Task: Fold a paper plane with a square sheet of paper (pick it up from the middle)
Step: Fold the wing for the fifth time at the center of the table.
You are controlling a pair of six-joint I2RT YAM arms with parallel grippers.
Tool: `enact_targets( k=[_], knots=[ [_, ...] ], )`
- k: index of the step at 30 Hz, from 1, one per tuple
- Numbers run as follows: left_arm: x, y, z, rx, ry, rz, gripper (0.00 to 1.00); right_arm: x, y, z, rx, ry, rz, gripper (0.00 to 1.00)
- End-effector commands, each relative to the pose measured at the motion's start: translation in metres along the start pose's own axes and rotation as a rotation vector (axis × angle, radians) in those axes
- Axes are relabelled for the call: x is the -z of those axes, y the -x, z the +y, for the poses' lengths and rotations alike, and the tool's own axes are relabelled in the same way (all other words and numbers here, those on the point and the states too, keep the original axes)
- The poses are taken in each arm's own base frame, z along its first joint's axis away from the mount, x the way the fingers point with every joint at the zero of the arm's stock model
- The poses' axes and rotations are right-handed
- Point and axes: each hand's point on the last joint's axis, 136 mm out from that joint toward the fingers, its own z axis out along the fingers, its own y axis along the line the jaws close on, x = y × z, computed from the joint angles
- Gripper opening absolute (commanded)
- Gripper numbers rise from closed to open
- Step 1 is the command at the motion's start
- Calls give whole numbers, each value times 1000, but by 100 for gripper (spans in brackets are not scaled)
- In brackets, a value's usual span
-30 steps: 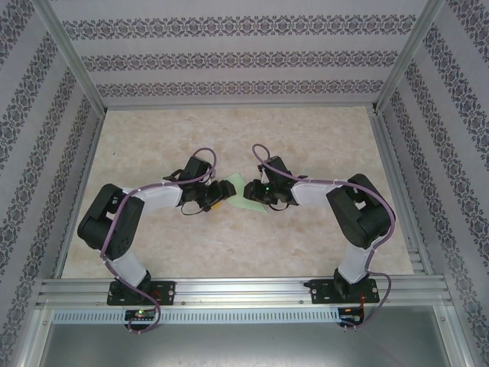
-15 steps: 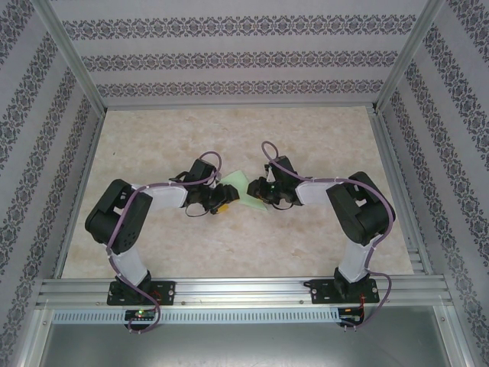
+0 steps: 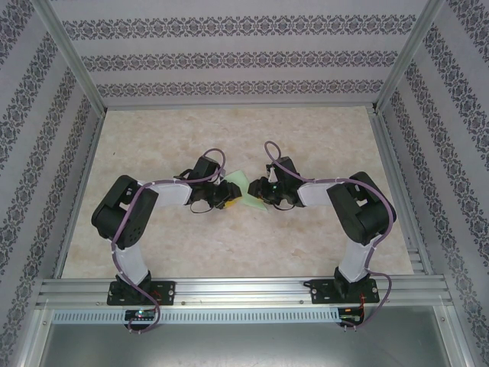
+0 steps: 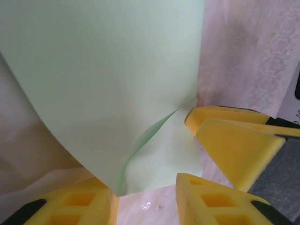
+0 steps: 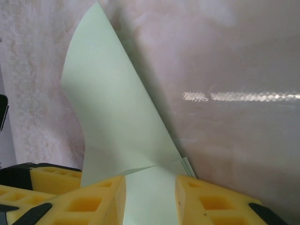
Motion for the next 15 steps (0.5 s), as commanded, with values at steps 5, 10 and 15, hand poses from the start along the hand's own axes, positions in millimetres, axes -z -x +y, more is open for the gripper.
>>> enact_targets(
  k=[5, 10, 15],
  knots=[
    [-1, 17, -19, 5, -57, -84, 22, 17, 2, 10, 136, 30, -30, 45],
    [0, 18, -19, 27, -62, -98, 13, 32, 16, 21, 308, 9, -89, 55],
    [4, 18, -22, 35, -68, -104, 8, 42, 16, 28, 540, -37, -147, 60]
  ],
)
